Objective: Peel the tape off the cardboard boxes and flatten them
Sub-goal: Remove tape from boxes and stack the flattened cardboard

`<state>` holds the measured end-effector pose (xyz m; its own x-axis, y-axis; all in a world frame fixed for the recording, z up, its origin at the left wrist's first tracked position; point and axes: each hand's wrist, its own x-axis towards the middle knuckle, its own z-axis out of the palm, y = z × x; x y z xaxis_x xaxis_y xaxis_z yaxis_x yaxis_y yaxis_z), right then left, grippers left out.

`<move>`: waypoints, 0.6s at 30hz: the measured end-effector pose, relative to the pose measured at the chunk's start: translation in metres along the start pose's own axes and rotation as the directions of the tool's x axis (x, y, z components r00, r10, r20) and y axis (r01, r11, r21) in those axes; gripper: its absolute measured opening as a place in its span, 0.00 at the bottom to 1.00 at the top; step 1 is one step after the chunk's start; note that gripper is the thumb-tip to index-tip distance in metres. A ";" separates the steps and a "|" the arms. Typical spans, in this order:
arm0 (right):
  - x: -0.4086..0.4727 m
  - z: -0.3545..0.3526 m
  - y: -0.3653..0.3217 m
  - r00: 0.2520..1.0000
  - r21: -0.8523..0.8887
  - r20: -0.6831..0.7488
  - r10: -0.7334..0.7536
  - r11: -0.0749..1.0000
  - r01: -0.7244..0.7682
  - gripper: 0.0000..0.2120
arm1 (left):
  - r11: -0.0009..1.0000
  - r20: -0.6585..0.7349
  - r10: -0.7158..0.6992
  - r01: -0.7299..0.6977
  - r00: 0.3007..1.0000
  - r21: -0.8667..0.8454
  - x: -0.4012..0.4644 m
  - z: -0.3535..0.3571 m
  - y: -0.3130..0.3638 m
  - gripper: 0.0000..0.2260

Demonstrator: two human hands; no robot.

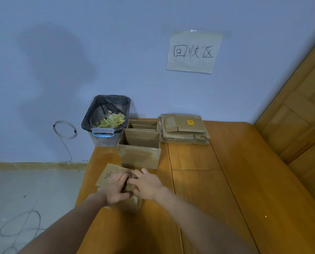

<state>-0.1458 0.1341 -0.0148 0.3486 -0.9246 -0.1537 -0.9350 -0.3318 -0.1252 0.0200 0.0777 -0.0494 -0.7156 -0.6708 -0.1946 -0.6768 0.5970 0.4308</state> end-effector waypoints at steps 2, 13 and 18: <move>-0.002 -0.001 -0.001 1.000 -0.008 0.007 0.001 1.000 -0.001 0.14 | 1.000 -0.002 -0.005 0.005 1.000 -0.006 -0.001 0.001 0.001 0.28; -0.010 0.002 -0.008 1.000 -0.035 0.008 0.014 0.999 -0.013 0.20 | 0.999 0.006 -0.034 0.034 0.999 0.012 -0.009 0.003 0.005 0.39; -0.010 0.002 -0.007 0.999 -0.014 0.008 0.033 0.999 -0.033 0.19 | 0.999 0.021 -0.042 0.042 0.999 0.003 -0.010 0.005 0.004 0.42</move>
<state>-0.1428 0.1457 -0.0140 0.3182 -0.9335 -0.1653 -0.9467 -0.3039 -0.1065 0.0239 0.0893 -0.0505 -0.6900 -0.6859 -0.2311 -0.7067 0.5695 0.4199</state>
